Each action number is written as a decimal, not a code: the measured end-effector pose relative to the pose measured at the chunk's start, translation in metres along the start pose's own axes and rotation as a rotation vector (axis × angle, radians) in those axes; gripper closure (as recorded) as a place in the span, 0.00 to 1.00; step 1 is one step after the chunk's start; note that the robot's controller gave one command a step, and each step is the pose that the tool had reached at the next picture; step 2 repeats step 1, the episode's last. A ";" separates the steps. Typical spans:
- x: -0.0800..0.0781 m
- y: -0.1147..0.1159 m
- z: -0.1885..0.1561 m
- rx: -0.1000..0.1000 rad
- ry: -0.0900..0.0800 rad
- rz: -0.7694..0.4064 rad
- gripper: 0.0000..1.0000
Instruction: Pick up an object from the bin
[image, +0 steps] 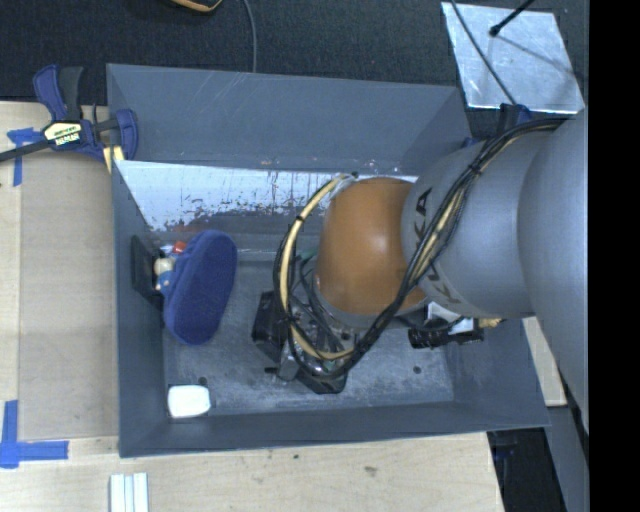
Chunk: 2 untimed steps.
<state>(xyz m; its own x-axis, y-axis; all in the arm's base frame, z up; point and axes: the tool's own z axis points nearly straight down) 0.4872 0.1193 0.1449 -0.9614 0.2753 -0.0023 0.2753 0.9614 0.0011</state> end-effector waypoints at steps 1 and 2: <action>0.000 -0.001 -0.035 0.001 0.002 -0.001 1.00; 0.000 -0.001 -0.035 0.001 0.002 -0.001 1.00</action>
Offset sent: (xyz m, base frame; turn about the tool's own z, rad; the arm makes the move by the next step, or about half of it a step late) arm -0.0001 0.0000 0.0347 0.0000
